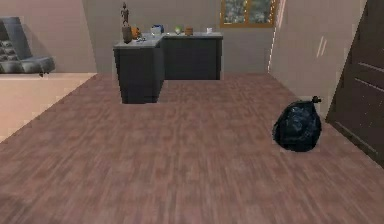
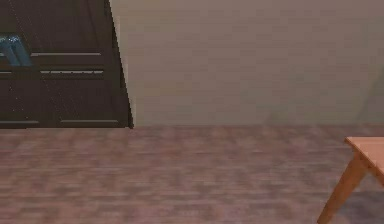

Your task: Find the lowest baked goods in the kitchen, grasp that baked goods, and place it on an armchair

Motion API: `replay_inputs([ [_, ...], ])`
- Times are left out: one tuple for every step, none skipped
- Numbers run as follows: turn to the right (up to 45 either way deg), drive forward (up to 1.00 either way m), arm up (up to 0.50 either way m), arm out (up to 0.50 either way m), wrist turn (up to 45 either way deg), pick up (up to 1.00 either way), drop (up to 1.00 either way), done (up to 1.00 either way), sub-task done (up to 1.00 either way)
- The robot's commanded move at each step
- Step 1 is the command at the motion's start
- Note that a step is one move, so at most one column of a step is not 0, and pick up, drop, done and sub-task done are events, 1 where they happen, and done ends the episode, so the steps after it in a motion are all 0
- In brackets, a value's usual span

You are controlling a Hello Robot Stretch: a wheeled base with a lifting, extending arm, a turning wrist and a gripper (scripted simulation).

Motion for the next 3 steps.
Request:
replay_inputs([
  [-45.0, 0.00, 0.00, 0.00, 0.0, 0.00, 0.00, 0.00, 0.00],
  [-39.0, 0.00, 0.00, 0.00, 0.0, 0.00, 0.00, 0.00, 0.00],
  [0.0, 0.30, 0.00, 0.00, 0.0, 0.00, 0.00, 0.00, 0.00],
])
